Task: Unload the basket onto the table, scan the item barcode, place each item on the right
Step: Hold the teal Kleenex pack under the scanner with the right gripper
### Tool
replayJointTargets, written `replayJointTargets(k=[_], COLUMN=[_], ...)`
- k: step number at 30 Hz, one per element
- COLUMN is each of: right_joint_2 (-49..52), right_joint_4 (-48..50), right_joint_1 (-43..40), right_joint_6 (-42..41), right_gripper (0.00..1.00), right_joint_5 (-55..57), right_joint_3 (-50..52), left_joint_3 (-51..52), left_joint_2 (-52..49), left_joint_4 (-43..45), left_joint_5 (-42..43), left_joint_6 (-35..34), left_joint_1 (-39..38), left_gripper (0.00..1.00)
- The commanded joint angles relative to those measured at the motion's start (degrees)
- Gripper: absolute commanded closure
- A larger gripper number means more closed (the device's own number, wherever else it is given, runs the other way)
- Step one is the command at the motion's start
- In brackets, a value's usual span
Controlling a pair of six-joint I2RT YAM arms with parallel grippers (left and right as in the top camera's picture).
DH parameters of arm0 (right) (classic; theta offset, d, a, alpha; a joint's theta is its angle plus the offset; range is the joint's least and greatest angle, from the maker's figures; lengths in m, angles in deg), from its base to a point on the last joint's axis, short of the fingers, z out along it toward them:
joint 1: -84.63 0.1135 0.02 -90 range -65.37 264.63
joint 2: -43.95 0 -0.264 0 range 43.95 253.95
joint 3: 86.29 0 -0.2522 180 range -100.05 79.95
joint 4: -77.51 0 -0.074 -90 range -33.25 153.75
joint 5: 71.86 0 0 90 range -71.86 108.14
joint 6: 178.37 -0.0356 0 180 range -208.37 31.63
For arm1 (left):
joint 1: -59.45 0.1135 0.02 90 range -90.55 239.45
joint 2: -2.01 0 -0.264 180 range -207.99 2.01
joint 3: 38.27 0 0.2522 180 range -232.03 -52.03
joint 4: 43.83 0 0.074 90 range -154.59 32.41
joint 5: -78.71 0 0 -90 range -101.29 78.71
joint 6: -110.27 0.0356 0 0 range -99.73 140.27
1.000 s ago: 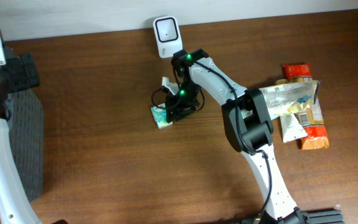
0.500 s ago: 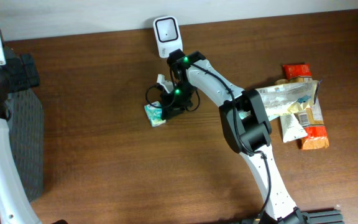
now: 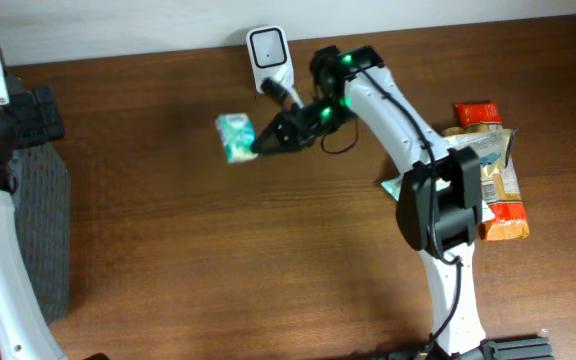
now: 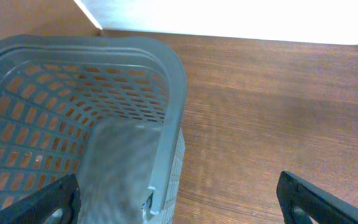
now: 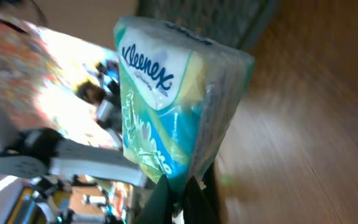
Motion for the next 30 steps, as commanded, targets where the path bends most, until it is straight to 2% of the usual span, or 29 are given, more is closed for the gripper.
replayJointTargets(k=[1, 8, 11, 12, 14, 17, 20, 22, 25, 27, 30], right_joint_2=[-0.9, -1.5, -2.2, -2.2, -2.2, -2.2, -2.2, -2.2, -0.3, 2.1, 6.6], right_joint_4=[-0.7, -2.6, 0.4, 2.7, 10.2, 12.2, 13.6, 19.1, 32.8, 42.3, 52.2], right_joint_1=[-3.8, -8.6, -10.4, -10.5, -9.6, -7.0, -1.8, 2.0, 6.9, 9.0, 9.6], right_joint_6=[1.9, 1.9, 1.0, -2.8, -18.9, -24.6, -27.3, -24.9, -15.0, -7.7, 1.4], right_gripper=[0.96, 0.96, 0.96, 0.96, 0.96, 0.96, 0.96, 0.96, 0.96, 0.96, 0.96], right_joint_5=[-6.8, -6.8, -4.1, 0.7, 21.9, 42.6, 71.9, 88.4, 105.2, 110.9, 112.6], right_joint_3=[-0.6, -0.6, -1.0, -1.7, -4.2, -10.6, -20.5, -22.2, -22.1, -22.1, -22.1], left_joint_3=[-0.3, -0.3, -0.3, -0.3, -0.3, -0.3, -0.3, -0.3, -0.3, -0.3, -0.3], left_joint_2=[0.3, 0.3, 0.3, 0.3, 0.3, 0.3, 0.3, 0.3, 0.3, 0.3, 0.3], left_joint_4=[0.1, 0.1, 0.1, 0.1, 0.1, 0.1, 0.0, 0.0, 0.0, 0.0, 0.0], left_joint_5=[0.0, 0.0, 0.0, 0.0, 0.1, 0.1, 0.0, 0.0, 0.0, 0.0, 0.0], left_joint_6=[0.9, 0.9, 0.9, 0.9, 0.9, 0.9, 0.9, 0.9, 0.9, 0.9, 0.9], left_joint_1=[0.3, 0.3, 0.3, 0.3, 0.3, 0.3, 0.3, 0.3, 0.3, 0.3, 0.3], left_gripper=[0.01, 0.01, 0.01, 0.01, 0.01, 0.01, 0.01, 0.01, 0.01, 0.01, 0.01])
